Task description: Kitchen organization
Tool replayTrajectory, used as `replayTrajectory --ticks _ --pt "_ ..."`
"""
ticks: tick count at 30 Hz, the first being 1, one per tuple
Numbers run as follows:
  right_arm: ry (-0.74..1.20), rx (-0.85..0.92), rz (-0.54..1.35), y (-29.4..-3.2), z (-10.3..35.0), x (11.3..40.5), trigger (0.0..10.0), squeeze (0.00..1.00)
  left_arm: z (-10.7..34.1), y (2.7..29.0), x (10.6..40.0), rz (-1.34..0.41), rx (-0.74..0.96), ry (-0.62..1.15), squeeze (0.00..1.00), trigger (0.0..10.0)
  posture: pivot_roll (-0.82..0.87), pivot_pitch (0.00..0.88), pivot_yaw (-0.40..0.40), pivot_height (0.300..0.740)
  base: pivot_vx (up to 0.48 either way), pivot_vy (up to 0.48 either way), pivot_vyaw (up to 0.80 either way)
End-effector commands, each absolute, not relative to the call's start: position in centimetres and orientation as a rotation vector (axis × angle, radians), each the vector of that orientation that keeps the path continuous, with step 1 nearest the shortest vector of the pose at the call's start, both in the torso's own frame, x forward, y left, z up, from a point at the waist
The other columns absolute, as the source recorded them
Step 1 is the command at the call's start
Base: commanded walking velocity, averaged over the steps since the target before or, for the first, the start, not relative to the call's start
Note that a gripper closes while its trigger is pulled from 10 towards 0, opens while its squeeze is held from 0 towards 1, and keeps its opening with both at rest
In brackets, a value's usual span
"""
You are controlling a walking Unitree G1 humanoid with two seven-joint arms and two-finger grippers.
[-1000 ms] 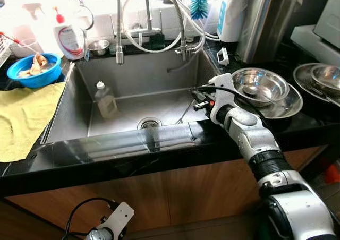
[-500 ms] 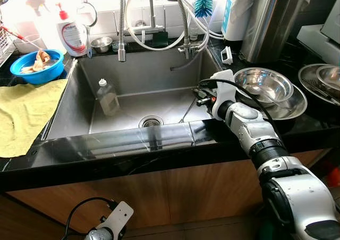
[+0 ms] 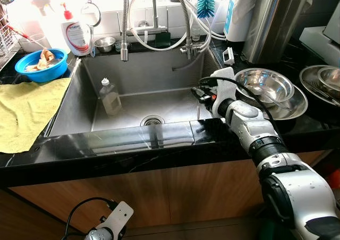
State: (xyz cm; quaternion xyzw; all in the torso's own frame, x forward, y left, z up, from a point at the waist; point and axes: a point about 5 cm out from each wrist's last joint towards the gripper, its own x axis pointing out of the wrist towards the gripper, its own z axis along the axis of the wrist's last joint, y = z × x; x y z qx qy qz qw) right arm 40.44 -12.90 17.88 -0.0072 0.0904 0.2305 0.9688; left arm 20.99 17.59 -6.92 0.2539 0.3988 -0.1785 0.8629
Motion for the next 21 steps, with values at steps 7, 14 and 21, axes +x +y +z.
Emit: replayTrajectory --ticks 7,14,21 --pt "0.154 -0.018 0.474 -12.4 18.7 40.7 10.0 1.00 -7.2 18.1 20.5 -0.363 0.529 0.861 0.00 10.0 -0.10 0.000 0.033 0.740 0.000 0.000 0.00" --pt "-0.097 -0.068 0.429 -11.9 22.7 40.7 10.0 0.00 -7.2 18.1 20.5 -0.365 0.534 0.861 0.00 10.0 -0.10 0.000 0.037 0.740 0.000 0.000 0.00" --pt "-0.360 -0.247 0.311 -11.1 24.2 37.0 10.0 0.00 -7.3 18.0 20.4 -0.373 0.540 0.864 0.00 10.0 -0.12 0.000 0.045 0.740 0.000 0.000 0.00"
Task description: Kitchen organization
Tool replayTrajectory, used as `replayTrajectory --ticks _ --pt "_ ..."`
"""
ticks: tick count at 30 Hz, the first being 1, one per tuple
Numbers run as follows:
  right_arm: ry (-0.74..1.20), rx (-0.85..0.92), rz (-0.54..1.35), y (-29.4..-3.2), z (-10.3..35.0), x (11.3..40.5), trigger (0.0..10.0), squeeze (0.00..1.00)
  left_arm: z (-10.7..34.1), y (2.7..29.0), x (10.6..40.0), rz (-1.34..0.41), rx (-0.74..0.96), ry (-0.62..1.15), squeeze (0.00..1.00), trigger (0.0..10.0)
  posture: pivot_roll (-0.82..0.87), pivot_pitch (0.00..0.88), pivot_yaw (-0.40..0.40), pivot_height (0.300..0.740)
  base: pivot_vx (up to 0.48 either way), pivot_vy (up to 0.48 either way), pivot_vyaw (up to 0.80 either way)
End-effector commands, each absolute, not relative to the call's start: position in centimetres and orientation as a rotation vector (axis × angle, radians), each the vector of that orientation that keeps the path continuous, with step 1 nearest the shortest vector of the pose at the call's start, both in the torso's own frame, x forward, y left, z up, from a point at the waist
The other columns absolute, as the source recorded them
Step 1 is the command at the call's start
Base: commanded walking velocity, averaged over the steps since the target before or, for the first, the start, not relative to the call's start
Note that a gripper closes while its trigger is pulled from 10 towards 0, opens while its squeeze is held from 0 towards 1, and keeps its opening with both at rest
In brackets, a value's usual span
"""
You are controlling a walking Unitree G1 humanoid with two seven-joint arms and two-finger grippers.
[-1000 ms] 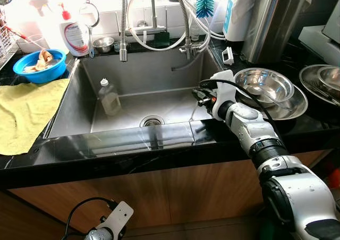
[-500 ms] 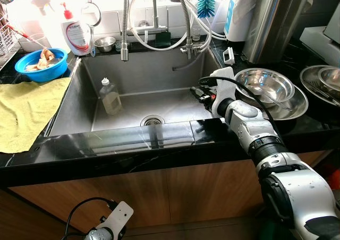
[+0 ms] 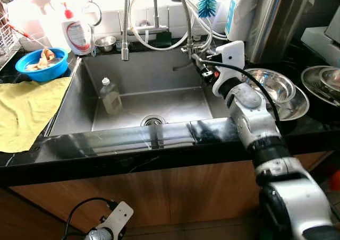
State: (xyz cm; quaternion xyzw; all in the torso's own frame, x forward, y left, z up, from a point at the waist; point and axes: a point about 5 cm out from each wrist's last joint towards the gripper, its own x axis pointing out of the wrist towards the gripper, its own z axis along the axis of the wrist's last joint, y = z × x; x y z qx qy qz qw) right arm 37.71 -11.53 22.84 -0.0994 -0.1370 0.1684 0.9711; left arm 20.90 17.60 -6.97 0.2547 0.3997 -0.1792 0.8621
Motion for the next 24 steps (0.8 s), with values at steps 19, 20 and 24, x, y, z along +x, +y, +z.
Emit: replayTrajectory --ticks 19,20,24 --pt "-0.378 -0.100 -0.103 -17.2 22.2 29.7 10.0 1.00 -7.4 18.2 20.1 -0.380 0.551 0.873 0.00 10.0 -0.12 0.000 0.050 0.740 0.000 0.000 0.00" --pt "-0.371 -0.104 -0.126 -17.6 22.1 29.3 10.0 1.00 -7.4 18.2 20.1 -0.379 0.551 0.873 0.00 10.0 -0.12 0.000 0.050 0.740 0.000 0.000 0.00" --pt "-0.380 -0.084 -0.194 -18.5 22.1 28.3 10.0 0.00 -7.4 18.3 20.1 -0.381 0.553 0.874 0.00 10.0 -0.13 0.000 0.049 0.740 0.000 0.000 0.00"
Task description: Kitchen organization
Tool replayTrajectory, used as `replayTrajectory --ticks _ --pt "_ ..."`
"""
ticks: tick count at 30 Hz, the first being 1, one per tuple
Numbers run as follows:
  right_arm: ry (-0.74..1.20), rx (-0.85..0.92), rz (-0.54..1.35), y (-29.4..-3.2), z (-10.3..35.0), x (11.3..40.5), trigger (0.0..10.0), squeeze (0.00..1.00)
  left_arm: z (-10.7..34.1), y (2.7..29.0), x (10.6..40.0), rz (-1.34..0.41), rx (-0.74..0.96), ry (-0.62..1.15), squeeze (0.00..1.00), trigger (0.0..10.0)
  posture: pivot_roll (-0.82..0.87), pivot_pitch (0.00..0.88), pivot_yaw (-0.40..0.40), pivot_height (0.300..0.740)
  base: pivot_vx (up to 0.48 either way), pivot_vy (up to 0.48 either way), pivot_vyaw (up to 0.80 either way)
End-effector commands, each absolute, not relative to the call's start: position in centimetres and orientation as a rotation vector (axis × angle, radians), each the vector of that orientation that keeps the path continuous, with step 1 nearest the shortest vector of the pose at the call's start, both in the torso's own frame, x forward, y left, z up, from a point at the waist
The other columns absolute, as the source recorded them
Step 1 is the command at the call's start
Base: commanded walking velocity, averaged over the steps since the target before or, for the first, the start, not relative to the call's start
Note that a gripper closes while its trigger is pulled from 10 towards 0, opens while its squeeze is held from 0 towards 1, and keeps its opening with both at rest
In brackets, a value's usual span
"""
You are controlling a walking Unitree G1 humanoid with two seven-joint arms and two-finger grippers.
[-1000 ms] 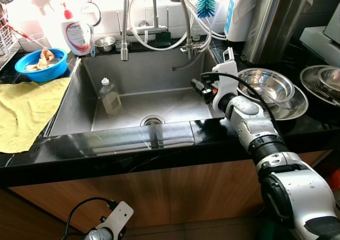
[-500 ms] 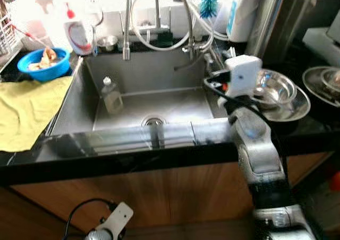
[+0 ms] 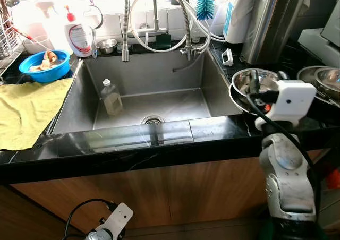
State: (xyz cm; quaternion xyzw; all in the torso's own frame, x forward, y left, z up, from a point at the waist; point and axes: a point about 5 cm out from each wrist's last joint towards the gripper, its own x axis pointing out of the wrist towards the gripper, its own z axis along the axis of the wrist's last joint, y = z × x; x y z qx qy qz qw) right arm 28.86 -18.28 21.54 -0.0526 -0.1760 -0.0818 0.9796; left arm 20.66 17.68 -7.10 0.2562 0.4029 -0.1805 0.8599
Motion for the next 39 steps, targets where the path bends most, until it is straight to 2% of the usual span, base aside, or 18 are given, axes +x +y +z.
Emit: replayTrajectory --ticks 1,8,9,10,22,30,39 --pt "-0.382 -0.077 -0.202 -18.6 22.0 28.1 10.0 1.00 -7.4 18.3 20.1 -0.382 0.553 0.873 0.00 10.0 -0.12 0.000 0.047 0.740 0.000 0.000 0.00" --pt "-0.328 -0.058 -0.247 -18.7 20.8 27.0 10.0 1.00 -7.4 18.3 20.0 -0.383 0.555 0.874 0.00 10.0 -0.12 0.000 0.049 0.740 0.000 0.000 0.00" --pt "-0.305 -0.056 -0.253 -18.8 20.4 27.0 10.0 0.58 -7.4 18.3 20.0 -0.384 0.556 0.875 0.00 10.0 -0.12 0.000 0.049 0.740 0.000 0.000 0.00" --pt "-0.279 -0.049 -0.274 -19.1 20.0 27.0 10.0 0.00 -7.4 18.3 20.0 -0.384 0.555 0.875 0.00 10.0 -0.12 0.000 0.049 0.740 0.000 0.000 0.00" --pt "-0.192 0.067 -0.399 -20.9 18.3 27.1 10.0 0.00 -7.5 18.4 19.9 -0.383 0.558 0.879 0.00 10.0 -0.12 0.000 0.049 0.740 0.000 0.000 0.00" --pt "-0.198 0.107 -0.305 -20.0 18.3 27.8 10.0 0.00 -7.5 18.7 19.7 -0.382 0.566 0.888 0.00 10.0 -0.12 0.000 0.053 0.740 0.000 0.000 0.00" --pt "-0.145 0.105 -0.332 -20.2 17.6 28.0 10.0 0.00 -7.5 18.6 19.8 -0.386 0.569 0.885 0.00 10.0 -0.12 0.000 0.055 0.740 0.000 0.000 0.00"
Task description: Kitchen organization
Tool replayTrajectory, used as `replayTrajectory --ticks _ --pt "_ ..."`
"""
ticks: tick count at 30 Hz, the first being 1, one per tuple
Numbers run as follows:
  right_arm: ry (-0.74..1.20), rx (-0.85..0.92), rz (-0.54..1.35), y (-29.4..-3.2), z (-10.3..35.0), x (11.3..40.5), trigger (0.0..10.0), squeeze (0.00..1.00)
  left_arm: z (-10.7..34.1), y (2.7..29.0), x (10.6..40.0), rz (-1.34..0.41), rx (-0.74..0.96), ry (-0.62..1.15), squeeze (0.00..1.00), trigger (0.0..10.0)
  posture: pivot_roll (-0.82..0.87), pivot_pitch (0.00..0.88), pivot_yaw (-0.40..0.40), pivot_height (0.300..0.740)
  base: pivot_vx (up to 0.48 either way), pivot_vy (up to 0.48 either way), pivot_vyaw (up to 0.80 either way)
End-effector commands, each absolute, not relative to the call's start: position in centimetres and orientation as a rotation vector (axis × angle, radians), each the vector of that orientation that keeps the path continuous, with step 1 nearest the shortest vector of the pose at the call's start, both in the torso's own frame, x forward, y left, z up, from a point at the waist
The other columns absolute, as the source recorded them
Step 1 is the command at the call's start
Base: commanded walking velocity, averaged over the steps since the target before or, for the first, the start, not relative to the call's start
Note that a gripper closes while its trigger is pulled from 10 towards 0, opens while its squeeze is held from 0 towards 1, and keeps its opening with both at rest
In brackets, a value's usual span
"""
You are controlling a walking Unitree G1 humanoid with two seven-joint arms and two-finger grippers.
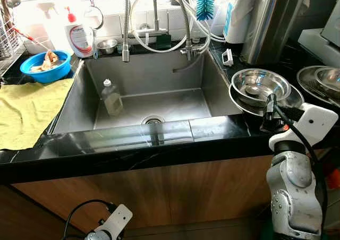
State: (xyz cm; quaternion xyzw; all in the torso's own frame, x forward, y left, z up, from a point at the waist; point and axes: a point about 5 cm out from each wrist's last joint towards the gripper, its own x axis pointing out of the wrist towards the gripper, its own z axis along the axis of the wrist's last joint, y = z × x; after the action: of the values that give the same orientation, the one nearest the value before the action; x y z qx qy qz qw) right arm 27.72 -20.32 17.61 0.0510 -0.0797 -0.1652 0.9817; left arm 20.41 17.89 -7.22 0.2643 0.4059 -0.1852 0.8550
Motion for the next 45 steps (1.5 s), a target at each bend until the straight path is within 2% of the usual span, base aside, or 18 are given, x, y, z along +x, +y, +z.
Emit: replayTrajectory --ticks 1,6,25,26,45 --pt "-0.141 0.107 -0.333 -20.2 17.5 28.0 10.0 0.00 -7.5 18.6 19.8 -0.386 0.569 0.885 0.00 10.0 -0.12 0.000 0.055 0.740 0.000 0.000 0.00" --pt "-0.091 0.111 -0.388 -20.8 16.6 28.0 10.0 0.00 -7.5 18.6 19.8 -0.383 0.567 0.886 0.00 10.0 -0.11 0.000 0.055 0.740 0.000 0.000 0.00" --pt "-0.118 0.113 -0.371 -21.1 17.3 28.6 10.0 0.00 -7.5 18.9 19.7 -0.375 0.572 0.890 0.00 10.0 -0.11 0.000 0.061 0.740 0.000 0.000 0.00" --pt "-0.122 0.109 -0.372 -21.2 17.4 28.7 0.0 0.00 -7.5 18.9 19.7 -0.375 0.572 0.890 0.00 10.0 -0.11 0.000 0.062 0.740 0.000 0.000 0.00" --pt "-0.105 0.106 -0.350 -21.0 17.3 29.0 0.0 0.00 -7.5 19.0 19.8 -0.376 0.581 0.893 0.00 10.0 -0.11 0.000 0.064 0.740 0.000 0.000 0.00"
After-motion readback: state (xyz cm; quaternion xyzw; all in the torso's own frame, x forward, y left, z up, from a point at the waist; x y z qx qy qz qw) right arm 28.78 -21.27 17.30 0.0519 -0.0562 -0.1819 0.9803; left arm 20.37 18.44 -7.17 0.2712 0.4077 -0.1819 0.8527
